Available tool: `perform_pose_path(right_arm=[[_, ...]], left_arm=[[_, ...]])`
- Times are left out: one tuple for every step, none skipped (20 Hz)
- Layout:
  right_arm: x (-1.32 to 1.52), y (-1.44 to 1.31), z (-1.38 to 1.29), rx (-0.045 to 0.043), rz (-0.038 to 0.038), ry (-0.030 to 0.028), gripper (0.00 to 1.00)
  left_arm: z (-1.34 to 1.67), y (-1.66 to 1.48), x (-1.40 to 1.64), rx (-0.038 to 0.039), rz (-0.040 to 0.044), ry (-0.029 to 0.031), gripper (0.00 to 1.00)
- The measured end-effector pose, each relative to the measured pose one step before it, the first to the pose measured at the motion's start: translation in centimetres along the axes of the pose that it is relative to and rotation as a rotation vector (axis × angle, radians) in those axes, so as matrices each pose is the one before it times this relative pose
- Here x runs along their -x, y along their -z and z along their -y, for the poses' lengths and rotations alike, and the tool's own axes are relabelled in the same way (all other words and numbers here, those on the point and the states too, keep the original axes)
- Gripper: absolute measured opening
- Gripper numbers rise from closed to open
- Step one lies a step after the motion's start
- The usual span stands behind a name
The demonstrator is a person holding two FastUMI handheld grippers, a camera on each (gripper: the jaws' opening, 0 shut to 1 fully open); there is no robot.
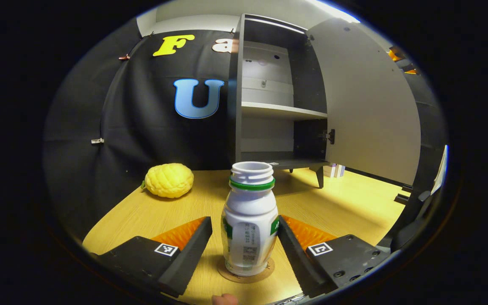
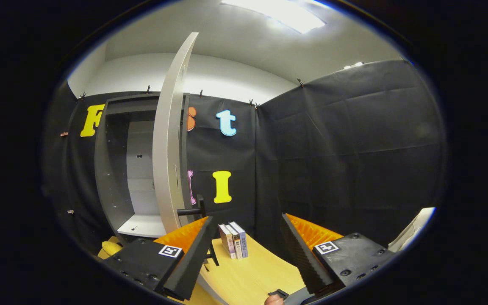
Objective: Open the cabinet door with the right hand, grasp the bottle in the cabinet with the left hand and place it on the coaster, then close the cabinet door with the right hand.
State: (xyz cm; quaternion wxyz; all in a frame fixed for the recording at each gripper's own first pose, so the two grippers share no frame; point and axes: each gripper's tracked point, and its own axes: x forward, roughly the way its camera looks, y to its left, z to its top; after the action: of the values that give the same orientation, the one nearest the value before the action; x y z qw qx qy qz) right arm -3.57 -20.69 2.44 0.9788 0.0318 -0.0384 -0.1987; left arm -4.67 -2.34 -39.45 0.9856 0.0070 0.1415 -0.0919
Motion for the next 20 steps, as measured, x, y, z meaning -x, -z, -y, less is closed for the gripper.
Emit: perform_pose_path(right_arm=[[-0.007, 0.03, 0.017, -0.00679, 0.0, -0.00752, 0.97], [-0.012, -0.042, 0.173, -0.00828, 0.00002, -0.00865, 0.97], [-0.009, -0.087, 0.273, -0.00842, 0.0011, -0.00895, 0.97], [-0.079, -0.038, 0.278, -0.00743, 0.00231, -0.00868, 0.97], [-0.072, -0.101, 0.396, -0.00846, 0.00434, -0.00434, 0.97], [-0.216, -0.078, 0.062, -0.02063, -0.00203, -0.0132, 0.97], [0.011, -0.023, -0.291, -0.0202, -0.0067, -0.02633, 0.97], [-0.116, 0.037, -0.036, -0.00398, -0.00238, -0.0215, 0.97], [-0.064, -0.093, 0.193, 0.01286, 0.00236, -0.01305, 0.97], [-0.113, -0.088, 0.093, 0.0153, 0.00314, -0.01725, 0.97], [0.046, -0.086, -0.132, 0.00721, -0.00067, -0.02373, 0.97], [0.062, 0.213, -0.254, -0.00206, -0.00773, -0.02417, 0.97], [0.007, 0.219, -0.02, -0.00963, -0.0124, -0.01849, 0.98], [-0.043, 0.268, 0.196, -0.01197, -0.01496, -0.01128, 0.98], [0.002, 0.192, 0.184, -0.01209, -0.01148, -0.00854, 0.97], [-0.051, 0.204, 0.136, -0.00947, -0.00956, -0.00877, 1.0], [0.026, 0.09, -0.06, -0.00605, -0.00485, -0.01315, 1.0], [0.086, -0.03, -0.258, -0.00328, -0.00278, -0.01719, 0.97], [0.008, 0.036, -0.456, -0.00341, -0.00464, -0.01988, 0.97], [0.049, 0.152, -0.436, -0.00092, -0.00629, -0.01783, 0.98]], left_arm=[[0.2, -0.277, 0.471, 0.0001, -0.00029, -0.00285, 0.95], [0.235, -0.177, 0.397, -0.00007, -0.00344, -0.00619, 0.95], [0.049, -0.274, 0.429, -0.00024, -0.00538, -0.01086, 0.95], [0.242, -0.32, 0.554, 0.00236, -0.00364, -0.01204, 0.96], [0.16, -0.546, 0.65, 0.00313, -0.00293, -0.01252, 0.96], [0.364, -0.58, 0.683, 0.00352, -0.00012, -0.01352, 0.96], [0.245, -0.964, 0.763, 0.00311, 0.00343, -0.01394, 0.96], [0.468, -0.935, 0.752, 0.00341, 0.00287, -0.01201, 0.96], [0.544, -1.003, 0.718, 0.00059, 0.00061, -0.00696, 0.95], [0.704, -1.151, 0.626, 0.00176, 0.0064, -0.00363, 0.95], [0.72, -1.429, 0.638, 0.00176, 0.00741, 0.00292, 0.95], [0.71, -1.376, 0.656, 0.0057, 0.00815, -0.00071, 0.95], [0.49, -1.647, 0.576, 0.0144, 0.00728, -0.00067, 0.95], [0.623, -1.551, 0.495, 0.02093, 0.00507, 0.00275, 0.95], [0.521, -1.777, 0.485, 0.01793, 0.00282, -0.00266, 0.94], [0.426, -1.874, 0.617, 0.01437, 0.00846, -0.00891, 0.95], [0.27, -2.168, 0.505, 0.01317, 0.01929, -0.01096, 0.95], [0.159, -2.128, 0.487, 0.01103, 0.02171, -0.01234, 0.95], [0.16, -2.101, 0.294, 0.00426, 0.01686, -0.01303, 0.96], [0.202, -1.678, 0.104, -0.00401, 0.01223, -0.01396, 0.95]])
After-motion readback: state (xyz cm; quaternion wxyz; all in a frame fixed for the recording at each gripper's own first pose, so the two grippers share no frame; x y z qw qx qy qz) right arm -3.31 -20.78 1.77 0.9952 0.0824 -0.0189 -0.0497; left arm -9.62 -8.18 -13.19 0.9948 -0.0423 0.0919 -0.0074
